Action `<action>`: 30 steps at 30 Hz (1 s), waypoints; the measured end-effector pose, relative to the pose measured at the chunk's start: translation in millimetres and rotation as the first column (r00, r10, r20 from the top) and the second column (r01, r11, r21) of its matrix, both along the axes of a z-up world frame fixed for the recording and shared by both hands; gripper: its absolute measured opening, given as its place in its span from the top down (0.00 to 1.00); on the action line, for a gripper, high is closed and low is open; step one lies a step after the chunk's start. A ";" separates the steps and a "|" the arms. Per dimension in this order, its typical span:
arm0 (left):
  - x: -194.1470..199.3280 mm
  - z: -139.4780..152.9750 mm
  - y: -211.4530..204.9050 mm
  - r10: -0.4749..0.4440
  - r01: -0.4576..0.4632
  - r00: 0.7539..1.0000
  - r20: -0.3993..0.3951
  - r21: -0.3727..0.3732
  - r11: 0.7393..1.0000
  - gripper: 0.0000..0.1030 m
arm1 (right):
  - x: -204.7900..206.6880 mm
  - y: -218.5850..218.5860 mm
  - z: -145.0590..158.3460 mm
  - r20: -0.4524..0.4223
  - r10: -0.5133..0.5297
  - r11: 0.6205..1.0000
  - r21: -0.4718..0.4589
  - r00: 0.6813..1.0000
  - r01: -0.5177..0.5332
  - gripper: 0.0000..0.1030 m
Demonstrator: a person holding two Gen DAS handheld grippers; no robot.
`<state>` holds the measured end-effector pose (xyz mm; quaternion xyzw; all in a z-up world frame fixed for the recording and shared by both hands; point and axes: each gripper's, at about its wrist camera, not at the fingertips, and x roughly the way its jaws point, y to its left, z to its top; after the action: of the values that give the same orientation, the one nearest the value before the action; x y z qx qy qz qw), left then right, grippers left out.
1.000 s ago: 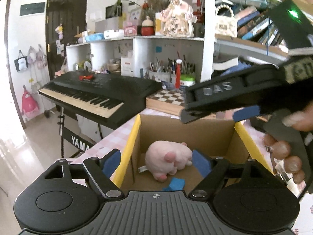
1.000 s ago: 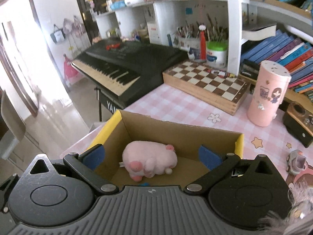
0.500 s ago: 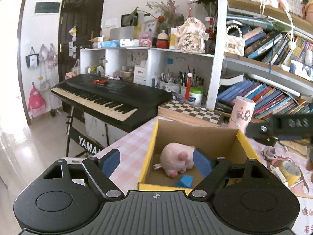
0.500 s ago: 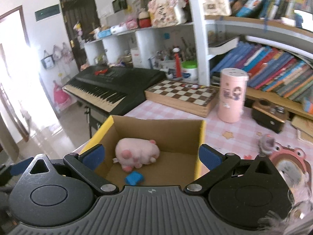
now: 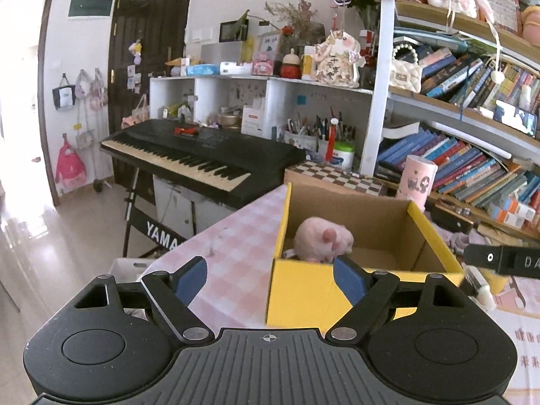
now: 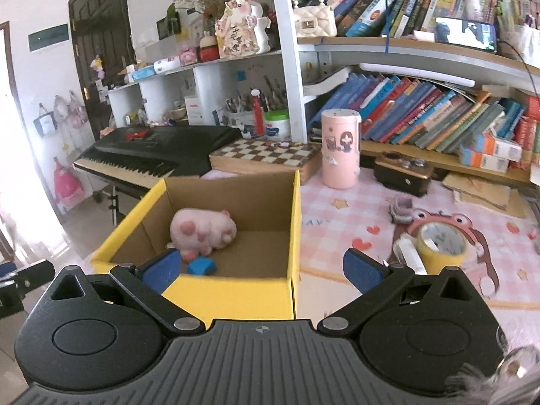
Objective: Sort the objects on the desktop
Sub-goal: 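Raise both open tools up and away from the yellow box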
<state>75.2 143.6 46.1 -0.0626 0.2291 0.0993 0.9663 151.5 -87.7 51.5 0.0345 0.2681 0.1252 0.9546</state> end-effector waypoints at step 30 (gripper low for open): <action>-89.5 -48.5 -35.7 -0.089 0.092 0.986 -0.142 0.019 0.996 0.13 | -142.5 11.7 -56.7 -0.027 -0.082 0.989 -0.128 0.996 0.078 0.00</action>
<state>-14.4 107.9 -2.4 -0.0324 0.2980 0.0625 0.9520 9.0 -76.1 -5.2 -0.0133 0.2893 0.0688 0.9547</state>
